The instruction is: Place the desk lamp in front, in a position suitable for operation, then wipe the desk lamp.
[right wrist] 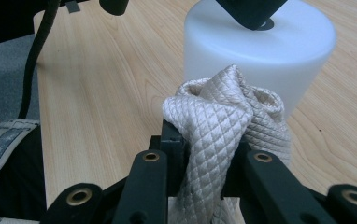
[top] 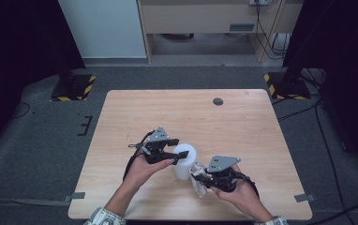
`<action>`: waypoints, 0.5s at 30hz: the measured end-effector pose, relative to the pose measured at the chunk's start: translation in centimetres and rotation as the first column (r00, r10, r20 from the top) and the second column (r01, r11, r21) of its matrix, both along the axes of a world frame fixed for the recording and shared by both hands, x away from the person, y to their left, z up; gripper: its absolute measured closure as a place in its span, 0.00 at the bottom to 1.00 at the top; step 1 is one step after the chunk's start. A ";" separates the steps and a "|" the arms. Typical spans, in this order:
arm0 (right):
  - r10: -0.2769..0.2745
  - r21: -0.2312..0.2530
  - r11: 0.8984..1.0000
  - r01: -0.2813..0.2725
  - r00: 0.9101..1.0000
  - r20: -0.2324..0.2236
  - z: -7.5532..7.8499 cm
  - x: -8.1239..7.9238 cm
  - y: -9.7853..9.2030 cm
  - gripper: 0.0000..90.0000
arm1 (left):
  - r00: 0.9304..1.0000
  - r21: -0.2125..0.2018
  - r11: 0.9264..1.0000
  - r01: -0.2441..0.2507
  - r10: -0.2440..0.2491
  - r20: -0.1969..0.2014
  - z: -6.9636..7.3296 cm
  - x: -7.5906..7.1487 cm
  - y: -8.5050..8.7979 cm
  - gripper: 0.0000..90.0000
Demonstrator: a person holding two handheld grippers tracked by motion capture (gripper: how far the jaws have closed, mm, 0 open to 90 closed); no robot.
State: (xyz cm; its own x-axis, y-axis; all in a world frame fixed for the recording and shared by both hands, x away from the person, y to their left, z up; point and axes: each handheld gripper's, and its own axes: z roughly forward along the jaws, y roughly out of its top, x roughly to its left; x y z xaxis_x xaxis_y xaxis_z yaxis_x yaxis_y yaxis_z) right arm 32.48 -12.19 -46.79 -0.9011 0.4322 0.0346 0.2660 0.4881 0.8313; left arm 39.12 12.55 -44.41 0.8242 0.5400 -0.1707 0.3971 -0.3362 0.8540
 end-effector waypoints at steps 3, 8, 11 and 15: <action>-0.005 -0.002 1.000 0.005 1.000 0.007 0.1 -0.1 0.0 0.85 | 1.000 0.003 1.000 0.002 -0.002 0.000 0.1 -0.1 0.0 0.37; -0.004 0.001 1.000 0.004 1.000 0.005 0.1 0.0 0.0 0.85 | 1.000 0.001 1.000 0.005 -0.005 -0.004 0.1 -0.1 0.0 0.37; -0.007 -0.003 1.000 0.007 1.000 0.008 0.1 0.0 0.1 0.85 | 1.000 0.002 1.000 0.007 -0.007 -0.002 0.1 -0.1 0.0 0.37; -0.011 -0.003 1.000 0.011 1.000 0.011 0.0 0.0 0.2 0.85 | 1.000 -0.004 1.000 0.008 -0.008 -0.006 0.1 -0.2 0.0 0.41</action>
State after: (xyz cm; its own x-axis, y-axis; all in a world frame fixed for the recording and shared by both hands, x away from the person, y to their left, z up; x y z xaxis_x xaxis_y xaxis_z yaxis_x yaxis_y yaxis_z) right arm 32.44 -12.01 -46.76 -0.8967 0.4420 0.0235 0.2622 0.4878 0.8327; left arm 38.96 12.55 -44.29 0.8274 0.5328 -0.1775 0.3995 -0.3362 0.8528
